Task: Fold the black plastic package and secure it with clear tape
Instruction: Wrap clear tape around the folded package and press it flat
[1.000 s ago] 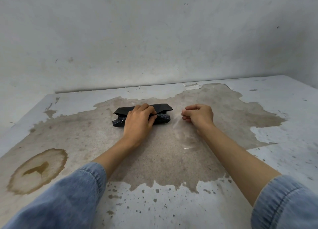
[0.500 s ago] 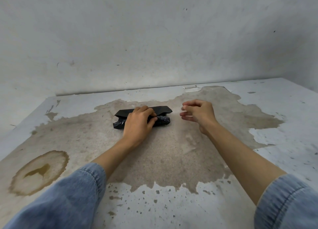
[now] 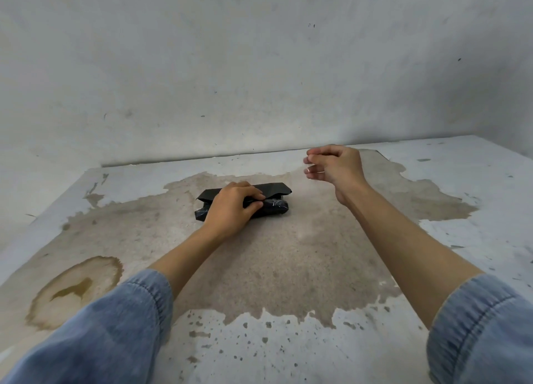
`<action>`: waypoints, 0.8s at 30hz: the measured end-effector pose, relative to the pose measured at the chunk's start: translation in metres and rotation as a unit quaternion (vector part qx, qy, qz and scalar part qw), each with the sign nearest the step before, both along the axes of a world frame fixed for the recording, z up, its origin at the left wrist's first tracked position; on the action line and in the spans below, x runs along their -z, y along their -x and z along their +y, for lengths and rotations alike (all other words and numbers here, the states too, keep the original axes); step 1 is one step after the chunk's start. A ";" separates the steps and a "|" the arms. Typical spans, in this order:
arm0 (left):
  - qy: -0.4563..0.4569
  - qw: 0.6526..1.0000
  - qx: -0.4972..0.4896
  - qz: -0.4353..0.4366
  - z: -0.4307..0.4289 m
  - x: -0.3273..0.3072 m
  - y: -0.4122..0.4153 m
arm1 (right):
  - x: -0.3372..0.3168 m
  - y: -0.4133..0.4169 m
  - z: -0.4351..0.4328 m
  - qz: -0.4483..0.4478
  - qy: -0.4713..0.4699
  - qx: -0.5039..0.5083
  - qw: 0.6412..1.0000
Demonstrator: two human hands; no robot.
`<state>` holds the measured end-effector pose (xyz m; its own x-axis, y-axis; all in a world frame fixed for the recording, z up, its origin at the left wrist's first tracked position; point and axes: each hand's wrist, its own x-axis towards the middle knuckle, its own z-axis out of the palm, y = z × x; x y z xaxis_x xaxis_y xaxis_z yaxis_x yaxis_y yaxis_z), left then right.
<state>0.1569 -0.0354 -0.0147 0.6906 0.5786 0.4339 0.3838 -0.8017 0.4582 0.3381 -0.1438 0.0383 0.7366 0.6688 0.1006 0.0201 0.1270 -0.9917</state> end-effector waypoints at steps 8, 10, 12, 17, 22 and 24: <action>-0.046 0.997 0.029 0.052 0.000 -0.005 0.002 | -0.017 -0.008 0.011 -0.007 -0.034 0.086 0.996; -0.087 0.993 0.030 0.076 -0.003 -0.007 -0.003 | -0.018 -0.010 0.012 -0.016 -0.033 0.108 0.993; -0.119 0.989 0.023 0.086 -0.002 -0.006 -0.008 | -0.018 -0.014 0.013 -0.030 -0.030 0.127 0.991; -0.111 0.992 0.013 0.055 -0.006 0.001 -0.017 | -0.019 -0.020 0.014 -0.080 -0.022 0.173 0.981; 0.010 0.999 0.033 0.022 -0.005 0.002 -0.014 | -0.018 -0.023 0.020 -0.121 -0.033 0.193 0.973; 0.116 0.992 0.056 -0.006 -0.001 -0.005 -0.006 | -0.019 -0.023 0.024 -0.133 -0.045 0.199 0.970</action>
